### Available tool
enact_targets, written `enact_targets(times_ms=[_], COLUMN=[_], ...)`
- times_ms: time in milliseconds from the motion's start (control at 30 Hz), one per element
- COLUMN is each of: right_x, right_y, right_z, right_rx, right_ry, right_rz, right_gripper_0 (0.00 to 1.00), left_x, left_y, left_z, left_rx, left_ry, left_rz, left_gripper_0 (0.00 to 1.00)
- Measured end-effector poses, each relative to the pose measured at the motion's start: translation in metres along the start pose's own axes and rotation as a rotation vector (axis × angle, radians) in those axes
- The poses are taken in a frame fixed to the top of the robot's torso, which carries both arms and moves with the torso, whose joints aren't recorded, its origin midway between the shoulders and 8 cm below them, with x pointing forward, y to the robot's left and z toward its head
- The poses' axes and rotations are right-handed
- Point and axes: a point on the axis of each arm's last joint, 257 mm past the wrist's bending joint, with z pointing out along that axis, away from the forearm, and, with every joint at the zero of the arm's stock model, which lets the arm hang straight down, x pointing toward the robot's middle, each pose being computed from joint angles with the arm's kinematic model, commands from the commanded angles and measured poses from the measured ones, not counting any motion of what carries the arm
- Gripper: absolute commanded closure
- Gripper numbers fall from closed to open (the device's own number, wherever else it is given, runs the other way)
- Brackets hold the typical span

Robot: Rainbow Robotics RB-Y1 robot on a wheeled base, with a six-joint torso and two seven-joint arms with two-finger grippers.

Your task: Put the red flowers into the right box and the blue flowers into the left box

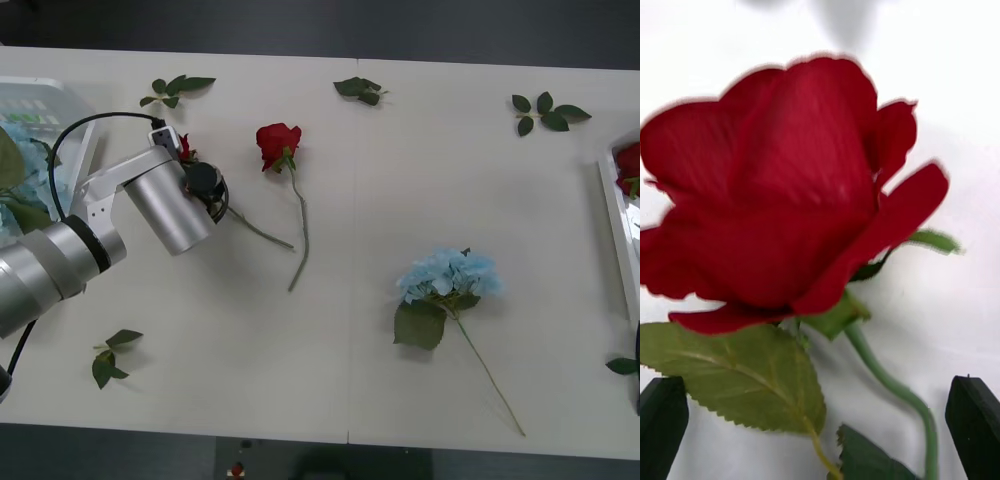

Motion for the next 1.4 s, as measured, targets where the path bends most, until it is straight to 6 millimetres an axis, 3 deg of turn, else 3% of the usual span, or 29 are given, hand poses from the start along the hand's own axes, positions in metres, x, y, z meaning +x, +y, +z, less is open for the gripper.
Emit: enact_targets(times_ms=[167,233,267,300,333,367,433,800,1067,1200,1400], right_x=[0.012,0.017,0.019,0.021,0.024,0.026,0.032,0.055,0.079,0.091,0.095], right_y=[-0.038,-0.052,-0.058,-0.064,-0.070,-0.076,-0.086,-0.123,-0.138,-0.146,-0.160], right_z=[0.004,0.008,0.009,0.011,0.013,0.016,0.023,0.062,0.098,0.112,0.123], right_rx=[0.057,0.066,0.070,0.076,0.081,0.086,0.095,0.131,0.168,0.171,0.188], right_ry=[0.001,-0.009,-0.013,-0.020,-0.024,-0.029,-0.030,-0.034,-0.021,-0.016,-0.041], right_rz=[0.026,0.051,0.061,0.071,0.080,0.088,0.106,0.106,0.093,0.110,0.102], right_gripper_0=[1.00,1.00,1.00,1.00,1.00,1.00,1.00,1.00,1.00,1.00,0.98], left_x=[0.005,0.006,0.006,0.006,0.006,0.006,0.006,0.006,0.001,-0.012,-0.039], left_y=[0.008,0.009,0.009,0.009,0.009,0.009,0.009,0.009,0.006,-0.007,-0.028], left_z=[0.005,0.006,0.006,0.006,0.006,0.006,0.006,0.006,0.003,-0.011,-0.053], left_rx=[-0.023,-0.026,-0.026,-0.026,-0.026,-0.026,-0.026,-0.027,-0.017,0.033,0.109], left_ry=[0.007,0.010,0.009,0.009,0.009,0.009,0.009,0.009,-0.006,-0.023,-0.012], left_rz=[0.015,0.023,0.027,0.029,0.030,0.030,0.030,0.030,0.040,0.045,-0.008], left_gripper_0=[0.00,0.16,0.30,0.55,0.64,0.83,1.00,1.00,1.00,1.00,1.00])
